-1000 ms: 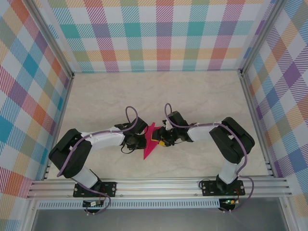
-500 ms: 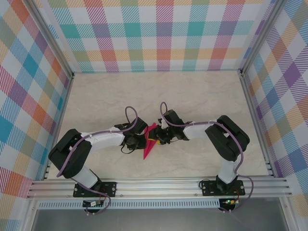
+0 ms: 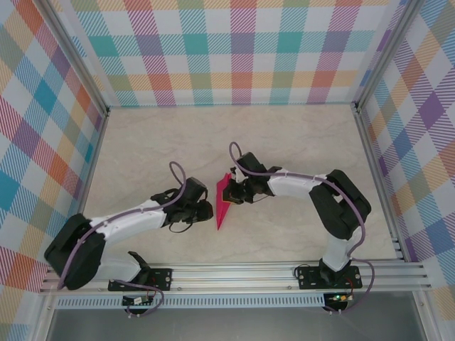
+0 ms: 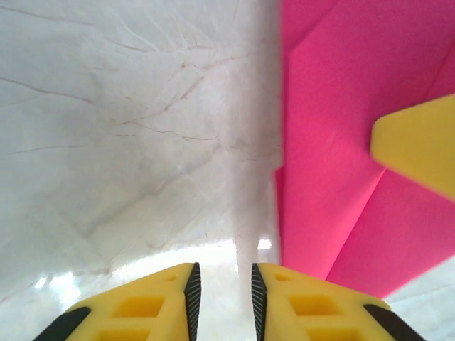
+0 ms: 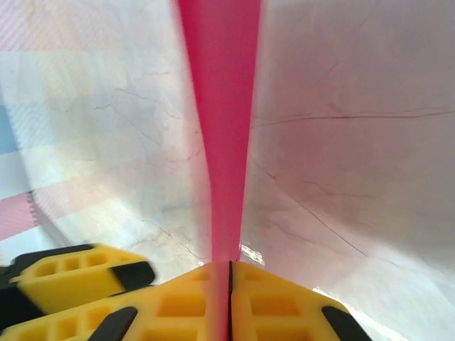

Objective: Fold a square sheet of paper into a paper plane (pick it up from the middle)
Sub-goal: Turn over the paper at the center of the table.

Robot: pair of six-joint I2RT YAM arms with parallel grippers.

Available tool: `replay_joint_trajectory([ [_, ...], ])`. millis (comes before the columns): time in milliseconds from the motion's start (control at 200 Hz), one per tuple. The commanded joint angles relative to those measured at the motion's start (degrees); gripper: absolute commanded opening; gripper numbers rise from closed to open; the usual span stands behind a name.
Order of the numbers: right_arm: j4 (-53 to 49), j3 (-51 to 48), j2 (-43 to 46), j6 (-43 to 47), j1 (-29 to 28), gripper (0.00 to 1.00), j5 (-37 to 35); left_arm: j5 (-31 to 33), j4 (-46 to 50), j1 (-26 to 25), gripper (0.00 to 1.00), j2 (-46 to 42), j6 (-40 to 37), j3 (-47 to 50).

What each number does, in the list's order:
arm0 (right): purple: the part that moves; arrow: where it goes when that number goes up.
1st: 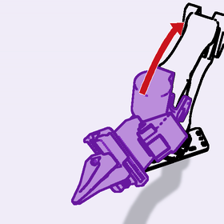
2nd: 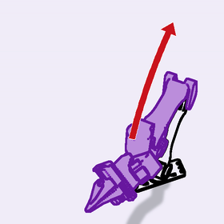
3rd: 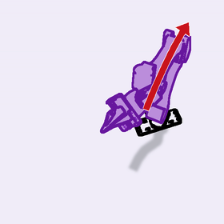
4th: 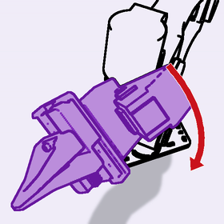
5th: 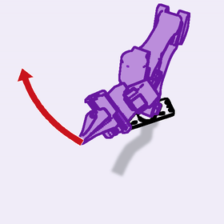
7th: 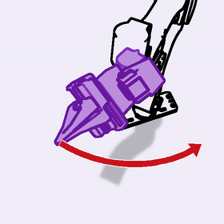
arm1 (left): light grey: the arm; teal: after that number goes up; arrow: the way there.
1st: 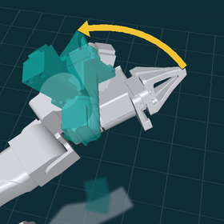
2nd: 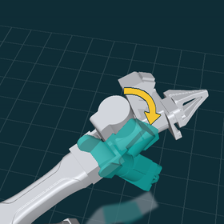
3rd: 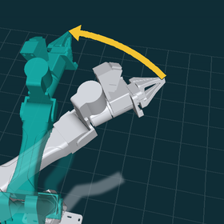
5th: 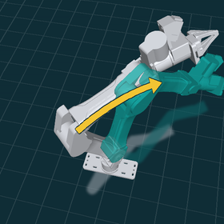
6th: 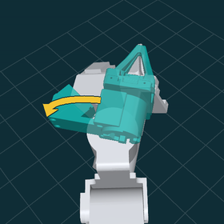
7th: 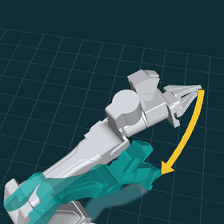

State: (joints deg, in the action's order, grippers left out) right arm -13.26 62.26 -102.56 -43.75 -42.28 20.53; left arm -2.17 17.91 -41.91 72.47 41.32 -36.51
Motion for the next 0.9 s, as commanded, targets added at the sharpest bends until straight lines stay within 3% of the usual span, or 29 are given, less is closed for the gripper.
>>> replay_joint_trajectory([
  [0, -24.36, 8.65, 3.15, 10.15, -1.79, 0.07, -18.43, 4.70, 2.65, -0.18, 0.32, -6.90, 2.13, 2.88],
  [170, -49.35, 22.04, -1.51, 8.65, -6.54, 0.09, -45.77, 8.64, 5.15, 0.62, 0.36, -16.10, 4.05, 7.68],
  [280, -59.19, 28.42, -7.63, 4.57, -8.33, 0.11, -52.61, 11.22, 6.41, 1.21, 0.40, -21.37, 5.89, 10.23],
  [565, -59.05, 40.17, -21.50, 4.37, -13.26, 0.20, -44.32, 16.81, 13.44, 1.92, 0.45, -31.58, 8.47, 11.63],
  [635, -58.15, 43.54, -24.60, 5.43, -14.30, 0.23, -39.59, 17.19, 13.99, 2.03, 0.46, -32.96, 9.03, 12.14],
  [715, -54.43, 44.99, -25.57, 6.25, -14.79, 0.30, -32.21, 17.41, 14.52, 2.01, 0.46, -33.79, 9.39, 12.34],
  [785, -47.62, 42.62, -23.50, 7.46, -14.93, 0.47, -24.60, 17.05, 14.52, 2.10, 0.47, -33.80, 9.32, 12.38],
  [895, -42.76, 40.43, -19.53, 9.40, -14.79, 0.55, -17.69, 16.71, 14.81, 2.27, 0.47, -33.40, 9.21, 12.07],
])
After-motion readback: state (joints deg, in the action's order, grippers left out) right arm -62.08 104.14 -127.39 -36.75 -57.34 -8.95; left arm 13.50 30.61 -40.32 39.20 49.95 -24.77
